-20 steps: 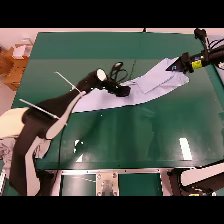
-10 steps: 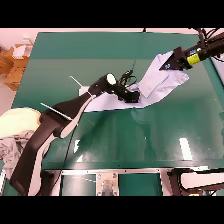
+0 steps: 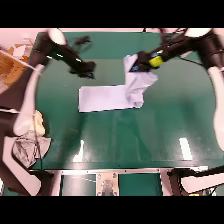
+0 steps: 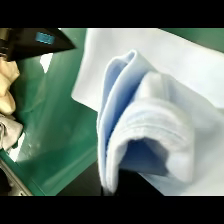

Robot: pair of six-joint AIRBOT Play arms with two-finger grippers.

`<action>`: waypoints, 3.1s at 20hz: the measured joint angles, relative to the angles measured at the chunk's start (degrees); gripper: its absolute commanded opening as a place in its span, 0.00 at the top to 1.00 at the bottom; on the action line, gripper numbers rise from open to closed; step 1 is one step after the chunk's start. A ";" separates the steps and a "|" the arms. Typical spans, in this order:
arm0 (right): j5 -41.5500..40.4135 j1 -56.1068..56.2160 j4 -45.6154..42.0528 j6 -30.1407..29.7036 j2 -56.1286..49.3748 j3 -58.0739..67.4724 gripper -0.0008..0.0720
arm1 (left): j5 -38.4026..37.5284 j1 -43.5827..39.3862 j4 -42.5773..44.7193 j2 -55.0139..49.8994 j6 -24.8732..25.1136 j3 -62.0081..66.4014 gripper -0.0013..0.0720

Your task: Fold the shirts.

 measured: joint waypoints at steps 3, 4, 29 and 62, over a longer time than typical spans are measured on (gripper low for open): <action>-9.60 9.25 0.04 0.42 -5.88 -0.04 0.91 | -3.72 5.79 2.27 4.59 -1.07 -0.02 0.95; -13.35 12.61 0.04 0.46 -8.46 -0.04 0.89 | -4.28 7.26 2.80 5.68 -1.27 -0.11 0.95; -11.61 -7.28 12.02 -1.09 -18.18 -16.87 0.15 | -3.76 11.34 3.56 8.52 -1.55 -0.79 0.95; -15.78 -99.95 -6.16 -6.78 15.93 -55.01 0.97 | -1.53 11.34 1.84 8.52 -1.05 -0.79 0.95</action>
